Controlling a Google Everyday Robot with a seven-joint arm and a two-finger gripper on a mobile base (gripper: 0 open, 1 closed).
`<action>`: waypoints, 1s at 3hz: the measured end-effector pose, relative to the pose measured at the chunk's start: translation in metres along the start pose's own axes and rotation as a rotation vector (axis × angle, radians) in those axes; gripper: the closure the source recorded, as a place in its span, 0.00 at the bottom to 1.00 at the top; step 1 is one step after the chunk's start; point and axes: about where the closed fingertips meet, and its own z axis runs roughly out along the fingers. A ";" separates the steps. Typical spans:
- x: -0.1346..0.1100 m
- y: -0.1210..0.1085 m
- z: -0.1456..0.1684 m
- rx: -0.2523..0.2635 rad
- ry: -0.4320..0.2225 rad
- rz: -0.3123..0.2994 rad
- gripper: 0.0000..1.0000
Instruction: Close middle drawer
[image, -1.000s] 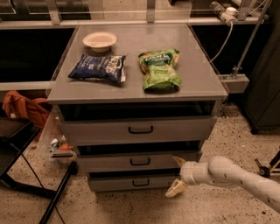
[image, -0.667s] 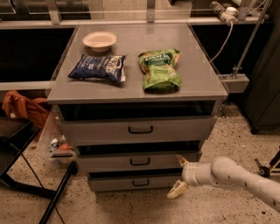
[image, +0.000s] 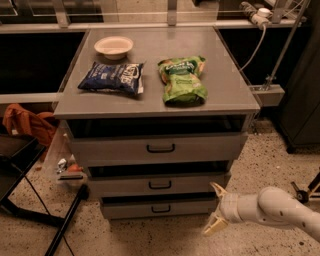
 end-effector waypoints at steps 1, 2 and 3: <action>0.018 -0.004 -0.035 0.024 0.026 0.040 0.00; 0.038 -0.011 -0.074 0.053 0.055 0.084 0.00; 0.053 -0.010 -0.112 0.112 0.092 0.123 0.00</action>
Offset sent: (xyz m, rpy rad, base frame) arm -0.0318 -0.1338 0.0413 -0.0517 0.0553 -0.1792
